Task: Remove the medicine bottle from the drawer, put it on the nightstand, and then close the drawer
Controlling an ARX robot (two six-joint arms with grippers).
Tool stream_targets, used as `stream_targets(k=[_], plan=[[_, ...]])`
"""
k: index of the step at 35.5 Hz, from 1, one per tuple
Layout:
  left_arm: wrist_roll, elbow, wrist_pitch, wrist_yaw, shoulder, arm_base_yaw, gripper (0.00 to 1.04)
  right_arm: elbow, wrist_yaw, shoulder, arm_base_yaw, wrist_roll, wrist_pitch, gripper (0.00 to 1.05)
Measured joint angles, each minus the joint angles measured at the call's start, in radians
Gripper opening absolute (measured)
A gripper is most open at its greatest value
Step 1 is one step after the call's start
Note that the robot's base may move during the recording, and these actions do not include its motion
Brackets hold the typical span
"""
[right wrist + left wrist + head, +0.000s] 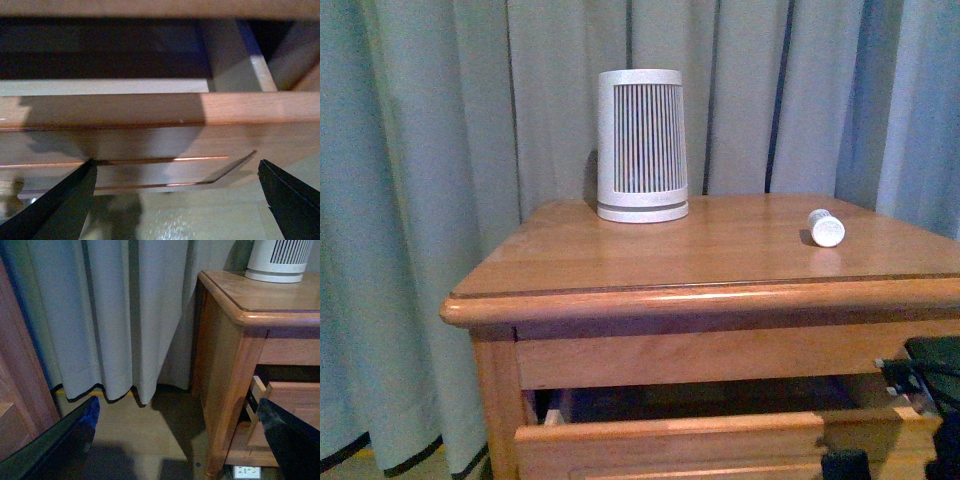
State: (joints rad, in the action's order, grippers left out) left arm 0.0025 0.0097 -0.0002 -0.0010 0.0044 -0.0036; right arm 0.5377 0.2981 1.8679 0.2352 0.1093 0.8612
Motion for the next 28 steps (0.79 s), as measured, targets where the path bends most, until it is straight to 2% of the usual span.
stream_targets(k=[8, 20, 23, 28], plan=[[0.000, 0.000, 0.000, 0.000, 0.000, 0.000, 0.98, 0.138, -0.038, 0.131, -0.042, -0.109, 0.089, 0.98], [0.000, 0.000, 0.000, 0.000, 0.000, 0.000, 0.98, 0.138, -0.046, 0.124, -0.066, -0.124, 0.054, 0.98], [0.000, 0.000, 0.000, 0.000, 0.000, 0.000, 0.98, 0.100, -0.025, 0.058, -0.068, -0.084, -0.017, 0.98], [0.000, 0.000, 0.000, 0.000, 0.000, 0.000, 0.98, -0.031, -0.046, -0.153, -0.038, 0.074, -0.273, 0.98]])
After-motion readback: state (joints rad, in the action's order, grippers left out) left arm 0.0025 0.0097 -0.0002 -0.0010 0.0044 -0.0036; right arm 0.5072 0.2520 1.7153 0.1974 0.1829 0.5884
